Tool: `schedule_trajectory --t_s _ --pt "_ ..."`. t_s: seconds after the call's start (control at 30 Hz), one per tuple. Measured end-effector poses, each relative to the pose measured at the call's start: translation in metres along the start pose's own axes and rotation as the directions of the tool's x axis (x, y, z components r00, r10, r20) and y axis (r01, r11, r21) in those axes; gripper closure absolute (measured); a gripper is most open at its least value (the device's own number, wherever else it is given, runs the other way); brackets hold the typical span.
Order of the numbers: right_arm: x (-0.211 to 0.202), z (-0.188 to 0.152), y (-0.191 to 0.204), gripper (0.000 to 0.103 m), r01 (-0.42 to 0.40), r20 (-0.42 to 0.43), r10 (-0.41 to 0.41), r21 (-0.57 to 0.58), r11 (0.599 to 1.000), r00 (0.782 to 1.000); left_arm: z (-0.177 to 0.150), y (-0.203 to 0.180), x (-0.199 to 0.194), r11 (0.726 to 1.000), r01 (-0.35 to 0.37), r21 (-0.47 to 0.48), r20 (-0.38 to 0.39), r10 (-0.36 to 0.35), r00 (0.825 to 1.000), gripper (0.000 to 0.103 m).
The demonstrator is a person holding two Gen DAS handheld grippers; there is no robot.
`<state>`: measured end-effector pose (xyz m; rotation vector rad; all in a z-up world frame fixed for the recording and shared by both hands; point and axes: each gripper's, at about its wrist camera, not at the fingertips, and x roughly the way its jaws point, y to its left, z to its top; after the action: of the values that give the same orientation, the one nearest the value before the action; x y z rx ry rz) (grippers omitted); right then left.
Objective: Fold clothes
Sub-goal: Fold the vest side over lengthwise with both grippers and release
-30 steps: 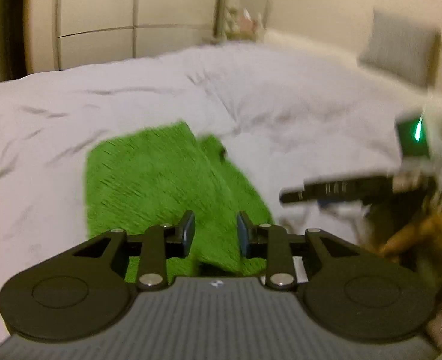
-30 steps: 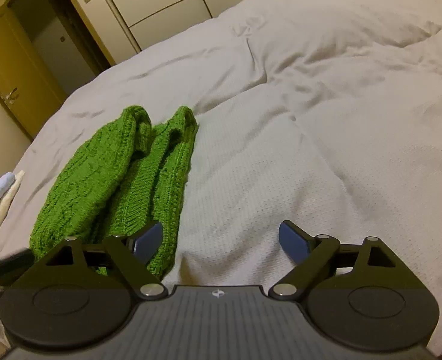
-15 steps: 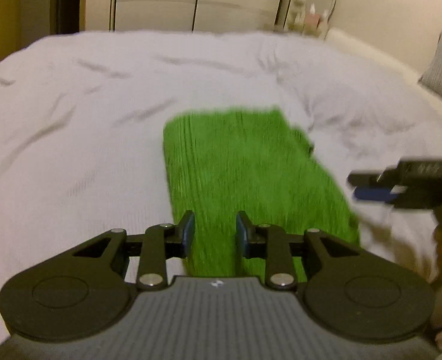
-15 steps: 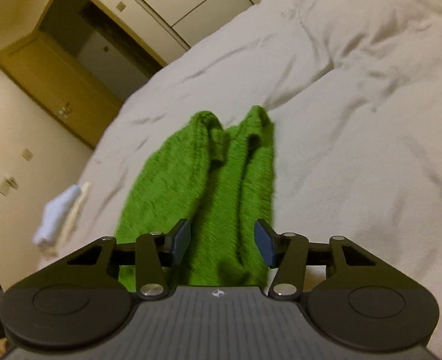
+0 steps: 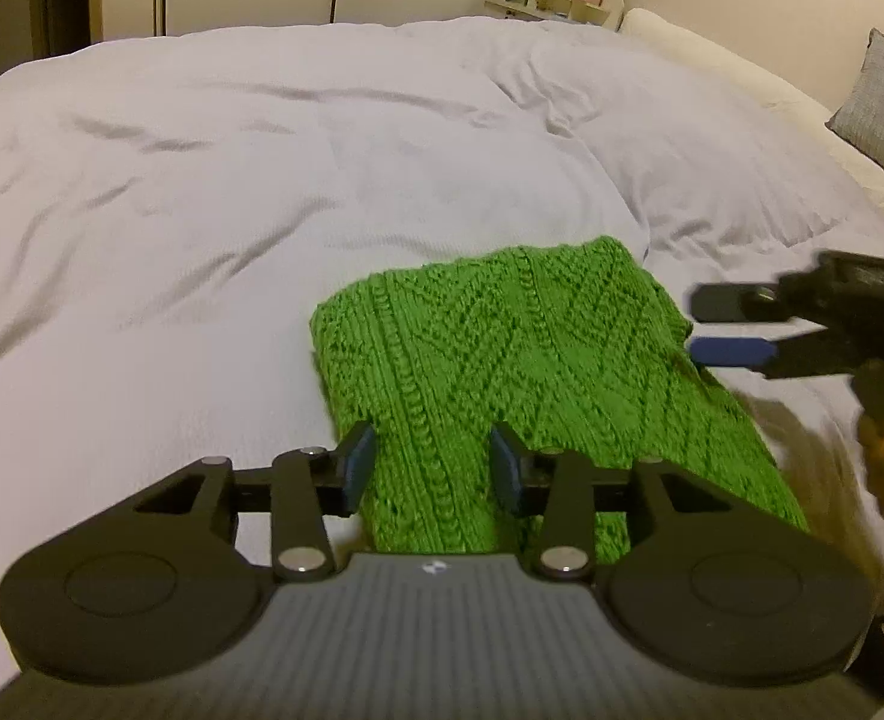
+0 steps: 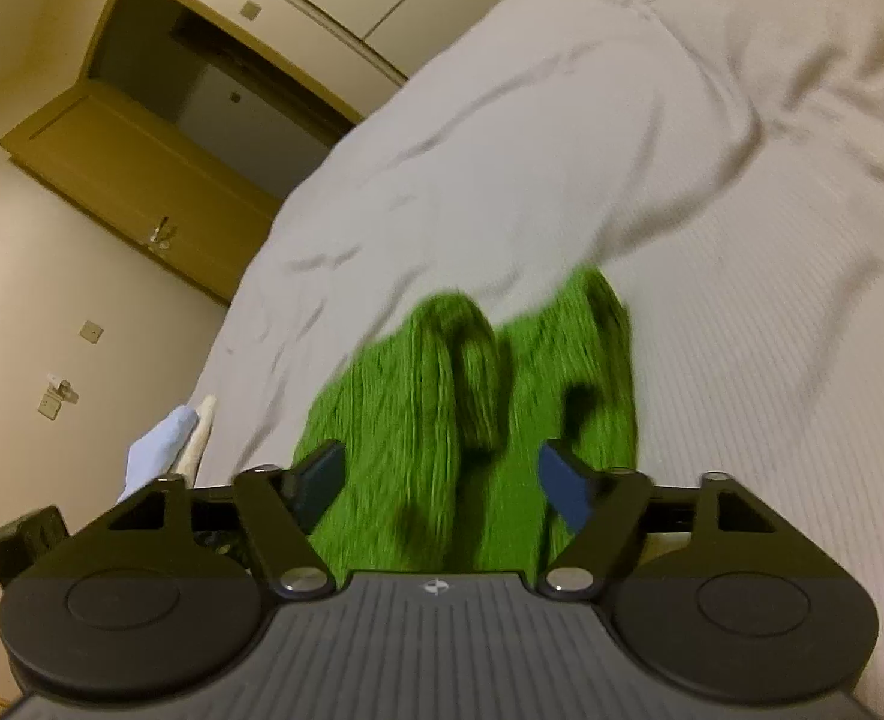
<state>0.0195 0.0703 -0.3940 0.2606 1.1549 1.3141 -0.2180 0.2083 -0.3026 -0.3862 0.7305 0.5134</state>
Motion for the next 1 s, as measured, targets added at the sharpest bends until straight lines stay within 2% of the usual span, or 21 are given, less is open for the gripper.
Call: schedule_trajectory --t_s 0.17,0.2,0.23,0.27,0.37,0.43,0.47,0.5,0.53,0.63,0.73,0.87,1.0 --pt "0.036 0.018 -0.019 0.027 -0.045 -0.047 0.047 0.044 0.998 0.998 0.002 0.002 0.005 1.0 0.009 -0.009 0.003 -0.009 1.0 0.065" --pt "0.04 0.019 -0.021 0.03 -0.061 -0.057 0.064 0.052 0.997 0.996 0.004 0.001 0.007 1.0 0.01 -0.008 0.003 -0.01 1.0 0.065" --pt "0.043 0.019 -0.021 0.051 -0.074 -0.064 0.077 0.053 0.996 0.995 0.005 0.001 0.006 1.0 0.01 -0.004 0.002 -0.01 1.0 0.065" --pt "0.044 0.018 -0.018 0.061 -0.081 -0.067 0.084 0.039 0.996 0.994 0.006 0.001 0.006 1.0 0.008 -0.003 0.001 -0.008 1.0 0.065" --pt "0.047 0.016 -0.011 0.062 -0.088 -0.082 0.088 0.01 0.996 0.993 0.009 0.002 0.009 1.0 0.0 0.002 -0.006 0.0 1.0 0.065" --pt "0.051 0.016 -0.014 0.062 -0.079 -0.088 0.082 0.033 0.996 0.993 0.009 -0.001 0.009 1.0 -0.009 0.005 -0.012 0.009 1.0 0.065" --pt "0.053 0.016 -0.018 0.067 -0.075 -0.089 0.079 0.052 0.996 0.993 0.01 -0.002 0.008 1.0 -0.012 0.004 -0.016 0.012 1.0 0.065" --pt "0.052 0.016 -0.018 0.077 -0.067 -0.083 0.071 0.056 0.996 0.994 0.01 -0.003 0.007 1.0 -0.015 0.003 -0.018 0.015 1.0 0.066" --pt "0.048 0.015 -0.015 0.082 -0.052 -0.061 0.053 0.033 0.998 0.997 0.011 -0.005 0.005 1.0 -0.013 0.004 -0.018 0.013 1.0 0.066" --pt "0.034 0.011 -0.001 0.086 -0.005 0.013 0.005 -0.041 0.999 1.0 0.013 -0.01 0.001 1.0 -0.014 0.006 -0.019 0.014 1.0 0.067" --pt "0.017 0.014 0.008 0.086 0.001 0.055 0.003 -0.061 0.998 0.999 0.015 -0.018 -0.006 1.0 -0.002 0.014 -0.01 0.002 1.0 0.068" --pt "-0.001 0.021 0.007 0.086 0.072 0.092 -0.067 -0.049 0.996 0.994 0.016 -0.029 -0.011 0.999 0.019 0.027 -0.002 -0.019 1.0 0.068" --pt "-0.007 0.026 -0.014 0.086 0.153 0.098 -0.152 -0.004 0.988 0.984 0.009 -0.038 -0.005 0.999 0.033 0.025 -0.018 -0.032 0.999 0.068"
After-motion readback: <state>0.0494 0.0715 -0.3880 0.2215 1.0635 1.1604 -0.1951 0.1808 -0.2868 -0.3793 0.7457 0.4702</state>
